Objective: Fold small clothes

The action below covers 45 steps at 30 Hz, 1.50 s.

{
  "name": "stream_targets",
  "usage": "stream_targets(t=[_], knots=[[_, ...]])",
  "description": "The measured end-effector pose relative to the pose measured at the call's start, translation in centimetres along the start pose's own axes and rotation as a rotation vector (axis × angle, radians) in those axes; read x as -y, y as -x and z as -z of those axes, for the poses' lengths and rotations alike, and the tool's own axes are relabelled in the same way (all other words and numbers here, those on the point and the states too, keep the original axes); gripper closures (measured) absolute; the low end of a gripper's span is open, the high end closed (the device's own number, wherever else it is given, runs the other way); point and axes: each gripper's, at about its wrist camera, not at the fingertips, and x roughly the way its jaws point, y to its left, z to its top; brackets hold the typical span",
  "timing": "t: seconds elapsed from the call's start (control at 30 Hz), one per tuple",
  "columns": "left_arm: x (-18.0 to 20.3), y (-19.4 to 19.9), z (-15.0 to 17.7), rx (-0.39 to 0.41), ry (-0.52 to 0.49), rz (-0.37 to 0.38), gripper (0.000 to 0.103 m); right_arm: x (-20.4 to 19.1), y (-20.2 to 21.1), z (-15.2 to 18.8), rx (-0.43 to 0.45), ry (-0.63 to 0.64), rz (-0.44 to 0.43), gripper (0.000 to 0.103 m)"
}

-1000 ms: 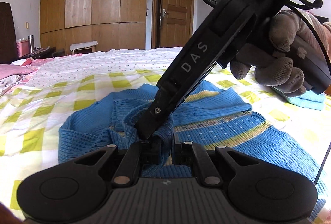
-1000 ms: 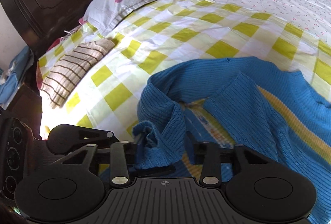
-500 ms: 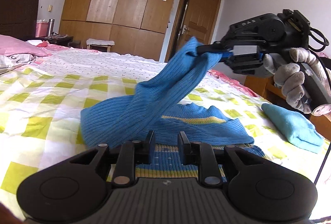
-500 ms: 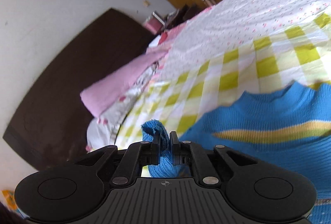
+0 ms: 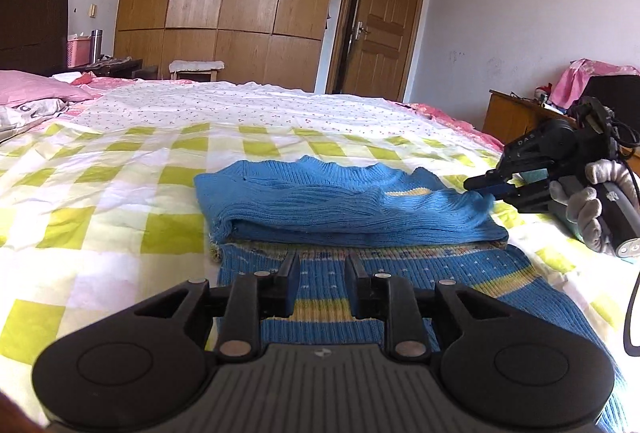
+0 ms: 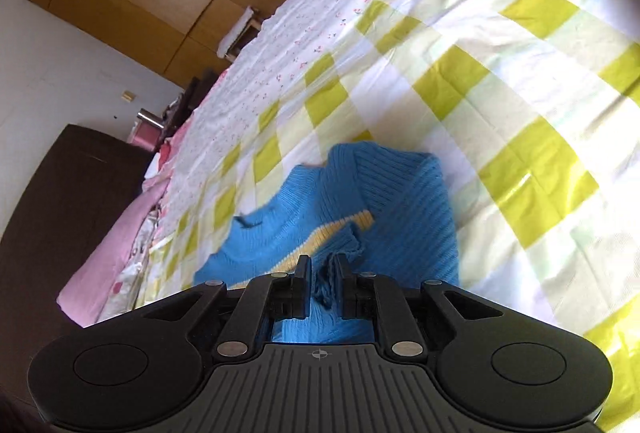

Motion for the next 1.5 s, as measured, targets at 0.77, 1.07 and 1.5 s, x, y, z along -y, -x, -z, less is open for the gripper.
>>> stream_targets(t=[0.77,1.07,1.5], knots=[[0.8,-5.6,-4.3,-0.034,-0.031,-0.166,0.066,-0.2,2.4,1.4,-0.035,0.16,-0.01,0.098],[-0.5,-8.4,-3.1,-0.136,-0.01,-0.228,0.059,-0.3,3.4,2.1,0.021,0.29,0.092,0.094],[-2.7,-3.3,-1.4,-0.034,0.123,-0.22,0.059,-16.7,-7.4,7.8,-0.226,0.991,-0.057,0.076]])
